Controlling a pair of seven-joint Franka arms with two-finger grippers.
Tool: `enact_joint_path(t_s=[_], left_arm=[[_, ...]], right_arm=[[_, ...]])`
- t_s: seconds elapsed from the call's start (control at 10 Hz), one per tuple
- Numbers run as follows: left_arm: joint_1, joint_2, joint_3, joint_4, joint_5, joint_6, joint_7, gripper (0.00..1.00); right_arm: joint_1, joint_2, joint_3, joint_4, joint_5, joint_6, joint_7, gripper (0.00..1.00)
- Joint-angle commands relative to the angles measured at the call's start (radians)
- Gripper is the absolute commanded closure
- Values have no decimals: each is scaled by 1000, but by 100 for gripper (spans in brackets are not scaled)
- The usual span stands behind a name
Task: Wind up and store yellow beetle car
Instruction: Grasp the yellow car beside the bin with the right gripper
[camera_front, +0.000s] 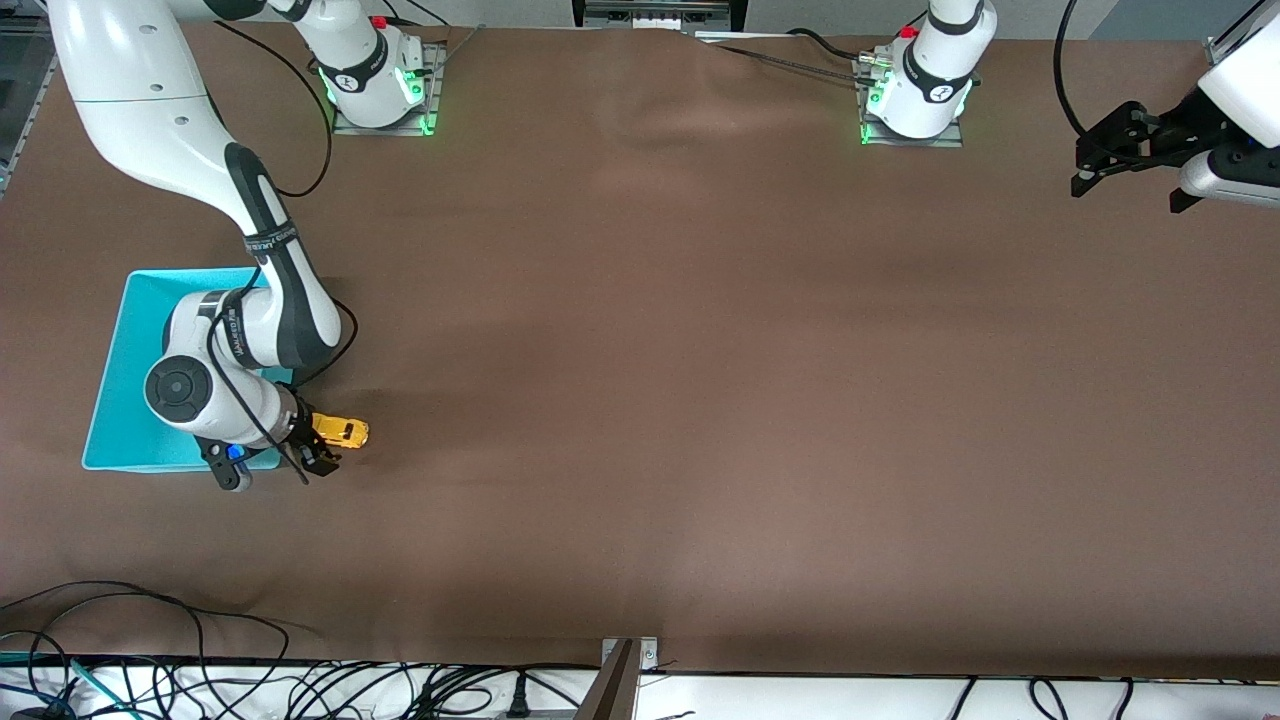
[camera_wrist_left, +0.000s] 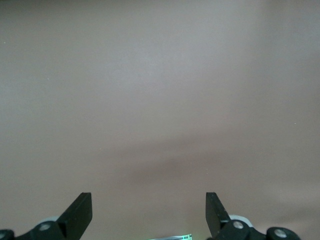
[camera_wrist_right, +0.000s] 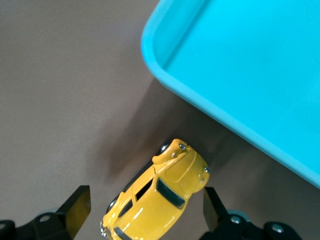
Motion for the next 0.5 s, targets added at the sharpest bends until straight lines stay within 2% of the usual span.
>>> enact_joint_path(t_s=[0.0,0.4], left_arm=[[2,6,-4,26,6,-17,1,0],[4,4,-1,26,6,-17,2,0]], right_arm=[[11,4,-11,-2,10,13,14,0],[13,17,-11,-2,10,18,13,0]])
